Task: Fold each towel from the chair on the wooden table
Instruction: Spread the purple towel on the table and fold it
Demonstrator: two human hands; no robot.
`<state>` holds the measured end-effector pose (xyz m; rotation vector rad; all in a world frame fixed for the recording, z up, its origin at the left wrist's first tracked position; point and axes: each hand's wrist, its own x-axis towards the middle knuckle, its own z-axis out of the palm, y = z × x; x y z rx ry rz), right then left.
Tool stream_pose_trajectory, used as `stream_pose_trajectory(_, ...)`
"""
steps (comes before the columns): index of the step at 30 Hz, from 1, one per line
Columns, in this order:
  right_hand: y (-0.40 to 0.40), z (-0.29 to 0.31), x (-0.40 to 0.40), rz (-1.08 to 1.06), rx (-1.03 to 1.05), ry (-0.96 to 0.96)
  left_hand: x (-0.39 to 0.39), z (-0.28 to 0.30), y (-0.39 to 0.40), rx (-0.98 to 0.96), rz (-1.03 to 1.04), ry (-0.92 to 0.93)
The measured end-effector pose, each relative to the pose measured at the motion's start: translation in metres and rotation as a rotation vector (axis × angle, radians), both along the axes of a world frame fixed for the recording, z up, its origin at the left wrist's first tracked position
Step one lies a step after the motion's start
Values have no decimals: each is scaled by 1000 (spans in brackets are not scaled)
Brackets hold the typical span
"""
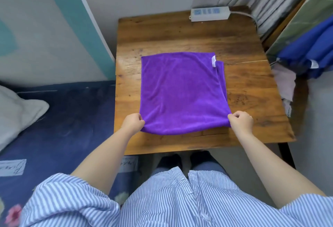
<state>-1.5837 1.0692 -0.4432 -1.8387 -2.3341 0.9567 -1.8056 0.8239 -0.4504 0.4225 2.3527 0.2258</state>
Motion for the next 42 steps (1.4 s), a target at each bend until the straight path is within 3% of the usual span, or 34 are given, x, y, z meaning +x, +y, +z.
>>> stream_pose_trajectory(4,-5,-13,23,86,-93,-278,5,-6,-14,-77,-63,-16)
stream_pose_trajectory(7,-10,-17,29,196,-233,-477,5,-11,-18,-198,-272,-122)
stream_pose_trajectory(10,-13,-13,25,266,-200,-598,6,-13,-17,-322,-469,-114)
stream_pose_trajectory(13,-7,-7,8,333,-94,-521,-4,-7,-3,-204,-423,99)
stream_pose_trajectory(19,19,5,-48,444,-17,-346,-35,14,62,-40,-524,301)
stream_pose_trajectory(28,78,4,-128,408,-98,-163,-90,20,142,107,-416,349)
stream_pose_trajectory(34,129,-13,-174,275,-62,-82,-133,0,178,-34,-309,283)
stream_pose_trajectory(42,152,-39,-201,281,-84,-154,-171,-32,189,-230,-226,267)
